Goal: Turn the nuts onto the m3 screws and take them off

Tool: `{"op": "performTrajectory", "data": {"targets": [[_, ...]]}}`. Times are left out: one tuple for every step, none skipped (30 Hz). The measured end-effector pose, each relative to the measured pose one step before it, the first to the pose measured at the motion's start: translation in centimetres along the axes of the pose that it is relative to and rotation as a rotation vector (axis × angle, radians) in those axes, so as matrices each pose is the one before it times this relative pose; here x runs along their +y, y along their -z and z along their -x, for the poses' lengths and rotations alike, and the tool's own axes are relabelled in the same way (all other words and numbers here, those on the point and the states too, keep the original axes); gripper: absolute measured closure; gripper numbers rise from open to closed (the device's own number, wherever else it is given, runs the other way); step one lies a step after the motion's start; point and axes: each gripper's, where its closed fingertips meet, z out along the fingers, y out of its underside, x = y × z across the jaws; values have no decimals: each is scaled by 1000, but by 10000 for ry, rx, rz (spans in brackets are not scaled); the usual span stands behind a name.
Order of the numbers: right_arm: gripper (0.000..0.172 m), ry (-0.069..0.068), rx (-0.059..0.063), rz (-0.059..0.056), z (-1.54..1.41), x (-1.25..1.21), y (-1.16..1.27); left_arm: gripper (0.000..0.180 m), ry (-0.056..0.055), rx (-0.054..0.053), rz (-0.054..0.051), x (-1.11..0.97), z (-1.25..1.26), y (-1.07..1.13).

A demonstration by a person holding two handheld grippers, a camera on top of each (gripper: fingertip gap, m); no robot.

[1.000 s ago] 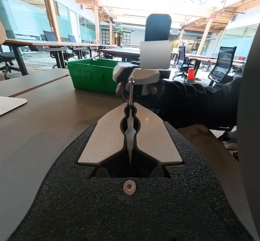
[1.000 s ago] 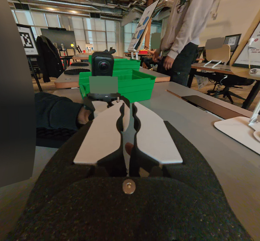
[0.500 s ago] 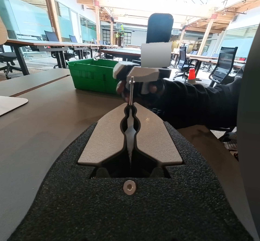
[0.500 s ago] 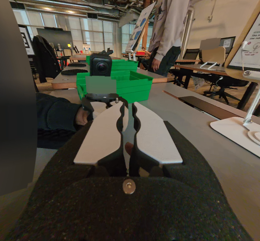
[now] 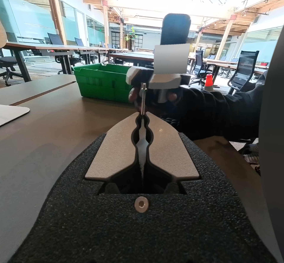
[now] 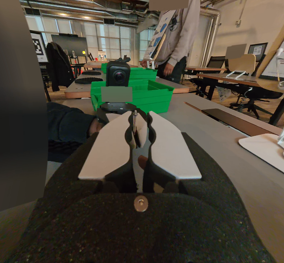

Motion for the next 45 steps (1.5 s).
{"op": "performTrajectory", "data": {"targets": [[153, 60, -69, 84, 207, 119, -185, 178, -7, 4, 12, 17, -8, -12], [151, 60, -18, 113, 103, 165, -158, 178, -16, 5, 12, 9, -25, -4], [151, 32, 34, 65, -16, 113, -83, 178, -11, 5, 2, 4, -18, 0], [155, -16, 43, 16, -85, 34, 5, 178, -1, 7, -6, -8, -10, 6], [160, -51, 23, -24, -107, -24, 85, 178, 8, 5, -9, -13, -3, 5], [163, -77, 29, -19, -141, -31, 132, 178, 13, -2, -15, -14, 21, 22], [165, -62, 82, -38, -216, -49, 155, 178, 8, -1, -14, -20, 4, 11], [166, -18, 35, -14, -125, -28, 134, 178, 4, -10, -2, 7, 21, 0], [166, 6, 21, 0, -54, -5, 67, 178, 7, -7, 1, 0, 14, 2], [166, 28, -15, -31, 49, -43, -9, 178, 9, 2, -4, -7, 0, 8], [164, 33, -69, -40, 174, -39, -86, 178, 7, 1, -6, -9, 3, 7], [161, 38, -90, -13, 210, 0, -116, 178, -1, -2, -1, -1, 3, -1], [156, 42, -62, 29, 182, 58, -137, 178, -8, 1, 8, 13, -3, -15], [152, 28, -51, 43, 132, 76, -127, 178, -8, 4, 15, 13, -18, -11], [149, 5, -30, 38, 84, 48, -105, 178, -3, 4, 12, 16, -1, -11], [149, -8, 0, 8, 17, 16, -66, 178, -2, 4, 3, 5, -13, -9], [148, -11, -11, -18, 26, -32, -22, 178, 0, 0, -1, -2, 0, -1], [148, -20, 17, -16, -30, -30, -11, 178, 2, 2, 2, 1, 6, 2], [148, -7, 22, -2, -38, -12, 3, 178, 2, 4, 5, 7, -6, -6], [148, 8, 8, -5, -12, -28, 8, 178, -2, 4, 3, 4, -2, -8], [149, -1, 19, -9, -24, -33, 14, 178, -4, 4, 0, 11, -11, 0], [150, 3, 26, 18, -46, 4, 7, 178, -5, 7, 2, 4, -15, -9], [152, 6, 64, 48, -98, 55, 7, 178, -10, 13, 7, 0, -20, -6], [154, 14, 71, 68, -117, 82, 8, 178, -15, 12, 7, 13, -34, -7], [156, 14, 12, 23, -34, 19, 34, 178, -15, 8, 0, 2, -21, 8], [160, -22, -4, -5, -33, -39, 57, 178, -7, 7, -15, -19, -16, 9], [162, -22, 5, 14, -50, -15, 80, 178, 9, -12, -25, -36, 26, 24], [164, -6, 82, -8, -156, -48, 122, 179, 13, -16, -18, -17, 29, 19], [165, 11, 43, -26, -122, -75, 163, 179, 4, -8, -6, -10, 17, 6], [165, -23, 41, -36, -129, -87, 151, 179, 1, -2, 3, 4, 2, -8], [165, -33, 34, -47, -106, -78, 90, 179, 4, -1, 1, 0, 9, 1], [165, -24, -37, -53, 42, -74, 29, 179, 8, -7, -3, -5, 13, -1], [165, -4, -90, -47, 157, -53, -37, 179, 6, -4, -1, -2, 11, 0], [162, 28, -106, -35, 221, -21, -94, 179, -1, -4, 7, 9, 7, -5], [157, 36, -101, -15, 221, 9, -130, 178, -8, -4, 12, 18, 2, -12], [152, 21, -61, 31, 158, 65, -153, 178, -5, -1, 11, 6, -4, -13], [149, 26, -13, 61, 74, 93, -142, 179, -3, 4, 11, 15, -12, -13], [147, 32, 8, 58, 33, 88, -125, 178, -7, 9, 11, 17, -15, -12], [147, 17, 27, 42, -11, 53, -97, 178, -10, 11, 11, 6, -16, -14], [147, -1, 37, 26, -49, 39, -48, 178, -9, 10, 8, 13, -25, -16], [148, -13, 48, 33, -80, 37, -12, 178, -4, 5, 1, 1, -3, 1], [150, -9, 60, 45, -108, 62, 16, 179, 0, 1, -7, -10, -3, 5], [153, -1, 37, 29, -87, 37, 57, 179, 3, 0, -8, -2, 7, 5], [155, -7, 5, 12, -46, 3, 75, 179, 8, -10, -10, -15, 16, 3], [157, -21, 24, 21, -88, -14, 89, 179, 13, -15, -15, -24, 37, 21]]}}
